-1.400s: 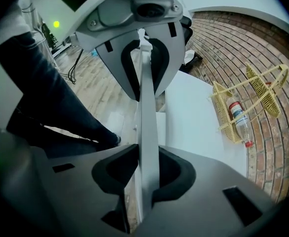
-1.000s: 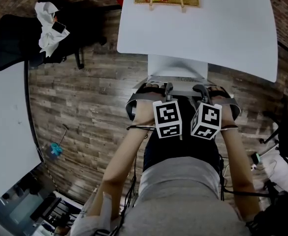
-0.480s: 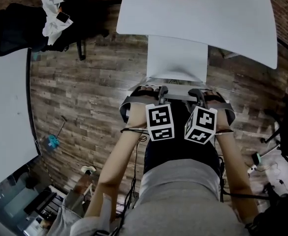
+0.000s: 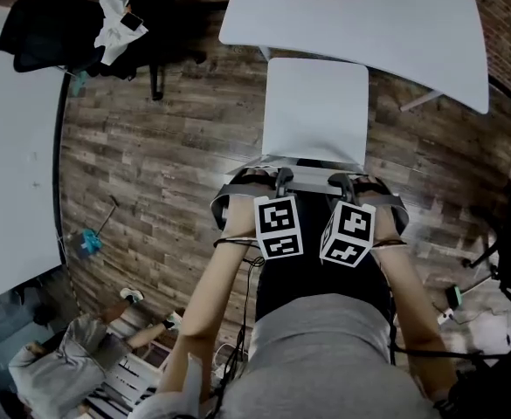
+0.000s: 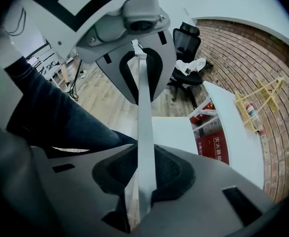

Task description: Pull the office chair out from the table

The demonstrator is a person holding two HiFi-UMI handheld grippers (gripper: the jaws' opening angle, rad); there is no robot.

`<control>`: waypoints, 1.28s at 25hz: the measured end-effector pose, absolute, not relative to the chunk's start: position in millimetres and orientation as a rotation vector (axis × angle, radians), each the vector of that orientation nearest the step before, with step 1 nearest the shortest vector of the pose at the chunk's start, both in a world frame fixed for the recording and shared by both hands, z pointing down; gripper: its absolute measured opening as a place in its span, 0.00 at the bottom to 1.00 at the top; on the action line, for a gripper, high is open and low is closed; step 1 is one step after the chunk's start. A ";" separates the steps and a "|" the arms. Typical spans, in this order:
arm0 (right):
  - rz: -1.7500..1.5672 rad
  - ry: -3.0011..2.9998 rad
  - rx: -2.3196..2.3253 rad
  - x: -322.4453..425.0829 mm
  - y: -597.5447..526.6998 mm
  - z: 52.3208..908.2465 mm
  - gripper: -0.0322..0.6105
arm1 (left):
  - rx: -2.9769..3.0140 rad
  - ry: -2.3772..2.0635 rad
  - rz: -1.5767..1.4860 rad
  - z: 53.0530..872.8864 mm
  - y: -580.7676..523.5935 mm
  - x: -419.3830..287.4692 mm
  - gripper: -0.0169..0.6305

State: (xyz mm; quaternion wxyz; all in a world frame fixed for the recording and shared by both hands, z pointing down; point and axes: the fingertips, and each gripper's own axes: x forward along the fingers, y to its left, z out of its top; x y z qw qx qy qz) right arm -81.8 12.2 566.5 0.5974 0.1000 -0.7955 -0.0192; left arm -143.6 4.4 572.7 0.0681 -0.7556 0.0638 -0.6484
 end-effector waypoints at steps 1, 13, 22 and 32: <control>-0.047 -1.846 0.224 -82.9 18.3 566.0 0.19 | -2.278 0.197 -1.956 572.4 10.7 -144.7 0.17; -0.015 -1.853 0.203 -94.0 56.6 565.3 0.18 | -2.297 0.175 -1.953 573.4 48.0 -155.1 0.17; 0.023 -1.866 0.248 -98.3 55.3 562.9 0.19 | -2.333 0.143 -1.877 571.2 49.1 -157.8 0.17; 0.061 -1.915 0.254 -105.0 51.8 555.2 0.25 | -2.504 0.152 -1.727 559.4 50.5 -146.4 0.21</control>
